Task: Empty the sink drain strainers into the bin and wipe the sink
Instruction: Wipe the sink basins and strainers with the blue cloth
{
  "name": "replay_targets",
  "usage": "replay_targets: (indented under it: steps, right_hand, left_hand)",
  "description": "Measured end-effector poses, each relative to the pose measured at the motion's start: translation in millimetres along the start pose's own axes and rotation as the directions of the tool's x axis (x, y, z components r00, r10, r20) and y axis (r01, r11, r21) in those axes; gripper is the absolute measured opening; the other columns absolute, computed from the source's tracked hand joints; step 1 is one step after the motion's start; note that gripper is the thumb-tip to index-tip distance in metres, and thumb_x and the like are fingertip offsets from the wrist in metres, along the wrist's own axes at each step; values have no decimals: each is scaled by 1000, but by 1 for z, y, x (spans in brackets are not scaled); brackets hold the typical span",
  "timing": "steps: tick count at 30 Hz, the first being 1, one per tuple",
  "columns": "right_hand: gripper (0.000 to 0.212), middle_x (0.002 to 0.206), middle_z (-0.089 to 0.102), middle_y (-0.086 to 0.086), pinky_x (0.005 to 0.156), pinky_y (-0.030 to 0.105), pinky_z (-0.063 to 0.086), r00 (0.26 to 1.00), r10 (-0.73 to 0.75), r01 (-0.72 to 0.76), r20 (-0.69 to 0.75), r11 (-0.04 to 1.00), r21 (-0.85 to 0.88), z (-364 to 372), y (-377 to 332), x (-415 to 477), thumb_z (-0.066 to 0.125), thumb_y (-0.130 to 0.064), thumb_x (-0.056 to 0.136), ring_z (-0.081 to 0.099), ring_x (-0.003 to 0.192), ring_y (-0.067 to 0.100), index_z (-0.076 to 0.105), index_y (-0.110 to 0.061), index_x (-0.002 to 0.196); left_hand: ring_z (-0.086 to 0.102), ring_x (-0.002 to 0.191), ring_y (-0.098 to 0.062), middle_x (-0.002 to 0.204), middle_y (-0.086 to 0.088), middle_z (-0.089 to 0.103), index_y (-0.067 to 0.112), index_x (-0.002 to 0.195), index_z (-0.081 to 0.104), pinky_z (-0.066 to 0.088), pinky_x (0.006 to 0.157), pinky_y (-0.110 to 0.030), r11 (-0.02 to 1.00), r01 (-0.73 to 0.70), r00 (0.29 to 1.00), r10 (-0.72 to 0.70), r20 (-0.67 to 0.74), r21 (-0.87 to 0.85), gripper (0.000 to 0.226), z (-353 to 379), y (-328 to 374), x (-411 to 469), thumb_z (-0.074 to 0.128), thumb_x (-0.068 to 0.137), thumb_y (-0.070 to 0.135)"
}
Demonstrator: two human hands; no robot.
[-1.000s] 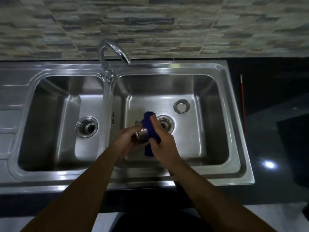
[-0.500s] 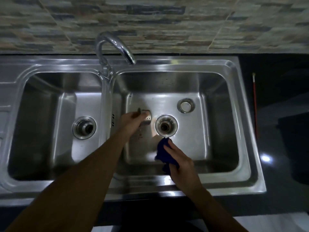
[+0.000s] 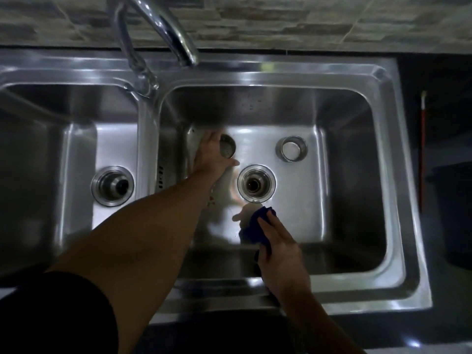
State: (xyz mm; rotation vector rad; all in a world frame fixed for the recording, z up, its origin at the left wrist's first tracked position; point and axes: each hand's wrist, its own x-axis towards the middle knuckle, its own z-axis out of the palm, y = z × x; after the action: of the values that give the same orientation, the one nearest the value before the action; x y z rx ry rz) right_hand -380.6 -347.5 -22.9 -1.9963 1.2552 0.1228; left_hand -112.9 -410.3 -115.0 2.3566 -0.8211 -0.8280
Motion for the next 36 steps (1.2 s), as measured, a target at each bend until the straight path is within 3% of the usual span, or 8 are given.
replay_targets:
  steps: [11,18,20,23,27,31,33,36]
  right_hand:
    - [60,159,38,-8,117,37,39,1000,23,-23,9,1000,-6,0,-2,1,64,-7,86,45,141,17,55,-25,142]
    - [56,156,44,1,118,35,36,1000,-24,24,-3,999,-38,-7,-8,0,62,-6,87,48,139,19,57,-19,141]
    - [52,142,59,3,112,26,42,999,12,-11,-33,999,30,-8,-12,3,61,-2,85,59,126,16,65,-25,130]
    - [60,85,75,-16,70,-8,39,984,160,-134,-78,954,267,-17,-22,22,55,8,79,67,77,-2,69,-48,95]
    - [46,105,73,2,75,-5,28,968,227,-191,-111,945,266,-16,-43,67,53,1,89,57,86,8,69,-22,126]
    - [34,70,66,-27,58,-9,35,985,137,-88,-110,927,365,6,-60,106,44,11,92,61,63,-16,63,-12,111]
    - [38,112,68,-7,84,-3,41,992,115,-97,-59,963,252,27,-61,126,48,3,95,65,108,-1,53,-3,133]
    - [66,166,14,19,126,42,13,993,89,-78,79,988,-132,66,-44,140,49,-26,100,8,154,34,23,-5,157]
  left_hand:
    - [14,155,-19,167,-6,16,17,160,19,17,123,-26,1000,-8,1000,8,25,-8,121,0,-4,-8,90,66,42]
    - [36,146,-27,156,-10,41,11,150,42,27,123,-39,924,-246,960,274,-61,293,54,-64,0,-83,52,100,30]
    - [44,141,-30,147,-12,53,10,141,54,25,124,-41,832,-349,902,424,-88,430,45,-86,-7,-112,51,97,22]
    - [38,147,-32,151,-15,49,6,142,53,21,126,-49,800,-342,871,466,-152,492,46,-111,-27,-149,45,99,19]
    - [13,156,-32,166,-16,22,3,156,29,15,127,-51,872,-263,935,336,-114,414,59,-109,-58,-185,34,103,27]
    - [9,157,-26,167,-11,19,9,158,24,18,126,-53,899,-269,924,342,-170,345,58,-98,-70,-183,32,105,29]
    - [12,157,-25,166,-11,22,9,157,28,20,125,-54,905,-288,911,359,-201,312,55,-97,-73,-180,32,105,27]
    - [13,157,-22,165,-11,25,9,155,34,19,127,-50,910,-297,904,365,-221,289,53,-96,-75,-180,32,104,25]
